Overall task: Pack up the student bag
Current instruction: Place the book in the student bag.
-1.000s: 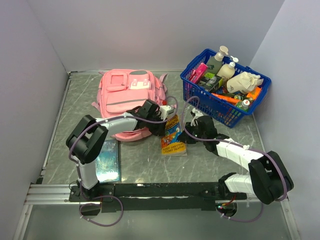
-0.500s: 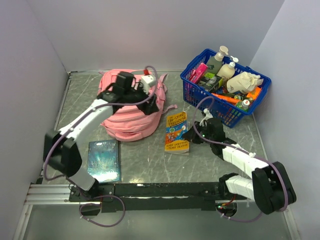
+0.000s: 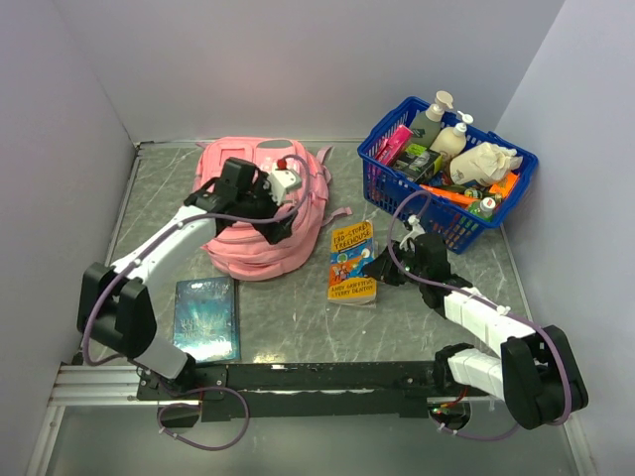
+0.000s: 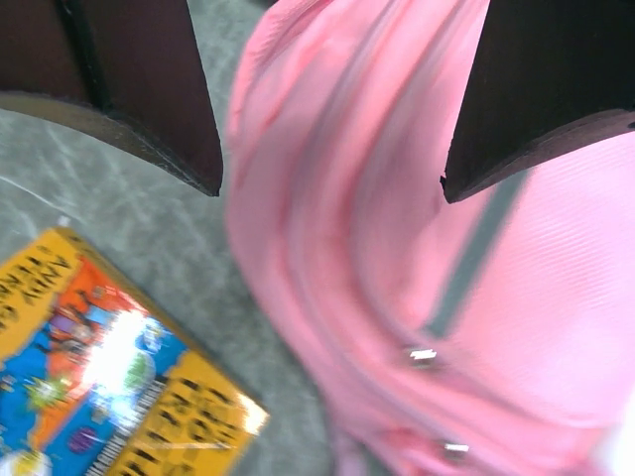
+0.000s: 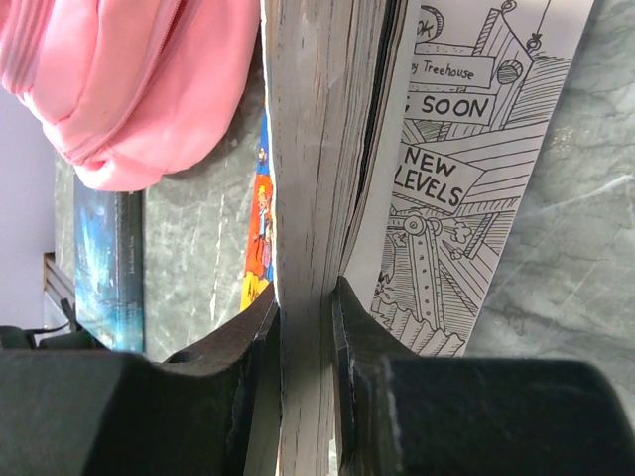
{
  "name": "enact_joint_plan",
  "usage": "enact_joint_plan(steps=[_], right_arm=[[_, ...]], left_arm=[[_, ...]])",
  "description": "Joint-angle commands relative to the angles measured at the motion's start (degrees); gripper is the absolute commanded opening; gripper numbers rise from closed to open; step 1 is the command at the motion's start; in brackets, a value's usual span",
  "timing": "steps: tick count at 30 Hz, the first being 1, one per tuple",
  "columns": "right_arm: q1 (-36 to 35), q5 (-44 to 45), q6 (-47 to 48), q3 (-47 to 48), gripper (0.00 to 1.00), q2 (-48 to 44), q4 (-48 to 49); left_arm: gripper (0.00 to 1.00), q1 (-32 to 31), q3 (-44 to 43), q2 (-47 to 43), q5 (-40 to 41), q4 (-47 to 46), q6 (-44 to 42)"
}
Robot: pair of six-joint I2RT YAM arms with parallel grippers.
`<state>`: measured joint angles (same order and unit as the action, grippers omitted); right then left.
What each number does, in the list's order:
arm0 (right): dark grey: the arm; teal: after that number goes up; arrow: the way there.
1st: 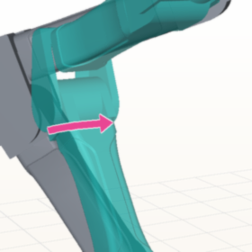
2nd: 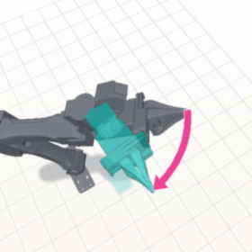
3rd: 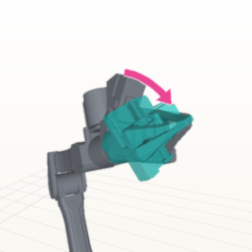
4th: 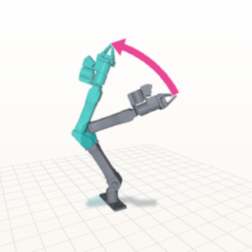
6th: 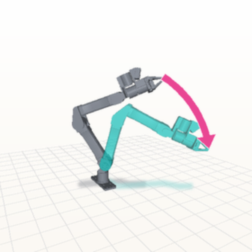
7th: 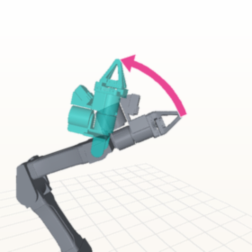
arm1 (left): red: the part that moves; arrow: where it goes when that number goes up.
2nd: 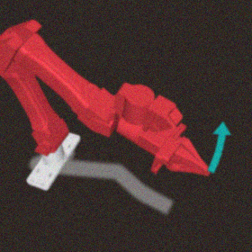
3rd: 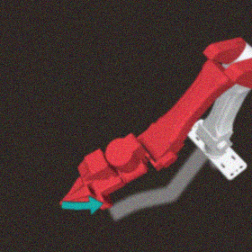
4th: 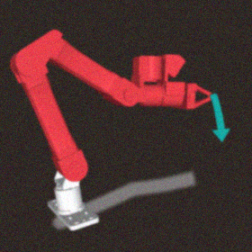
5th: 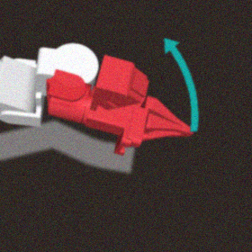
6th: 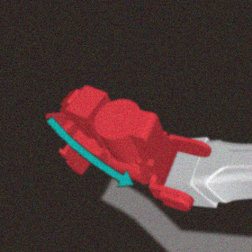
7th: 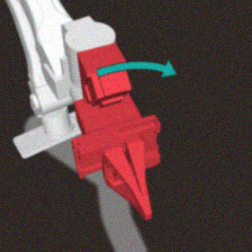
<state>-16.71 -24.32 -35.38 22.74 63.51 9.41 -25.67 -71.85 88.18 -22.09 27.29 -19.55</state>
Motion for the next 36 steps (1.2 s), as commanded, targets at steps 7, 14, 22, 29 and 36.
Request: enact_joint_plan(steps=[7, 14, 22, 29, 36], right_arm=[[0.5, -3.3, -2.3, -1.4, 0.00, 0.4, 8.3], [0.5, -4.0, -3.3, -1.6, 0.00, 0.4, 9.4], [0.5, -5.1, -5.1, -2.2, 0.00, 0.2, 11.3], [0.5, -4.5, -6.0, -2.6, 0.00, -2.2, 10.6], [0.8, -5.0, -7.2, -2.5, 0.00, -1.5, 11.7]], left_arm=[[0.96, 4.2, -0.1, -5.5, 5.6, -1.6, -4.9], [0.96, 6.0, 3.7, -6.4, 4.6, -0.4, -14.3], [0.98, 7.3, 3.8, -4.5, 8.7, -6.6, -19.1], [0.85, 7.5, 3.8, -0.6, 8.7, -4.8, -22.0], [0.80, 7.5, 6.2, -2.8, 10.2, -6.6, -24.0]])
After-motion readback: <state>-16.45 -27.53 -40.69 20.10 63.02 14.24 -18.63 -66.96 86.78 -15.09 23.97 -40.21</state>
